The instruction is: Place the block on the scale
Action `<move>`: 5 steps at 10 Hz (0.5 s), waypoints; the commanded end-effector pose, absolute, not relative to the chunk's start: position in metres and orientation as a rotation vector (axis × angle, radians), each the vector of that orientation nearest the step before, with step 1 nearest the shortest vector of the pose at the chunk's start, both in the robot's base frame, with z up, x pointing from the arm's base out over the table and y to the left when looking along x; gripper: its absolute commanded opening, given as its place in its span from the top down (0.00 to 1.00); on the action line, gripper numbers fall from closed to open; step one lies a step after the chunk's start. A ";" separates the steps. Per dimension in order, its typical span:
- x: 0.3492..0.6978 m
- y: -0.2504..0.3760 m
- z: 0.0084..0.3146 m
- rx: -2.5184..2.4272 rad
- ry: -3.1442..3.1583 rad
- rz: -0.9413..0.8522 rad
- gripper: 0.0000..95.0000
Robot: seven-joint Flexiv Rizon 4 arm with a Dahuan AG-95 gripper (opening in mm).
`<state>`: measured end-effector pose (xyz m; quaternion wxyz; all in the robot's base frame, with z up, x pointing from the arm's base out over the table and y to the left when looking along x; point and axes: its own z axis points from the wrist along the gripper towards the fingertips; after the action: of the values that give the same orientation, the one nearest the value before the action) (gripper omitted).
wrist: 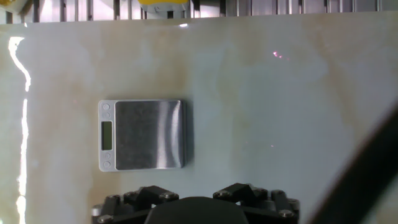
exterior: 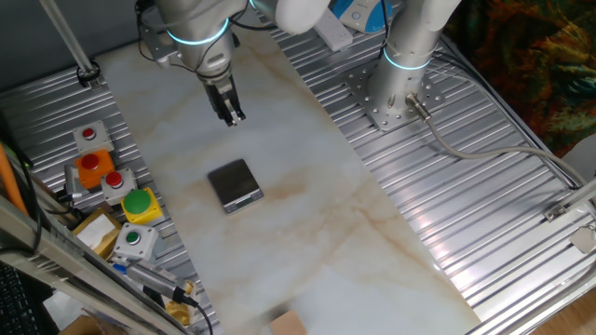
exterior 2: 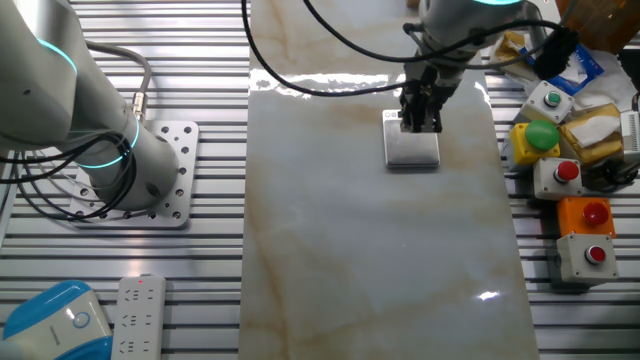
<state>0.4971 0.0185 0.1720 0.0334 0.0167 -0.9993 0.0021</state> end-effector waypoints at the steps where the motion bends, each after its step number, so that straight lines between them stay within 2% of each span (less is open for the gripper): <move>1: 0.497 0.063 0.155 0.004 -3.074 0.002 1.00; 3: 0.490 0.113 0.136 -0.056 -3.078 -0.011 1.00; 5: 0.487 0.109 0.138 -0.051 -3.075 -0.049 1.00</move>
<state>0.4877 0.1118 0.1355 0.0323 -0.0168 -0.9992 -0.0148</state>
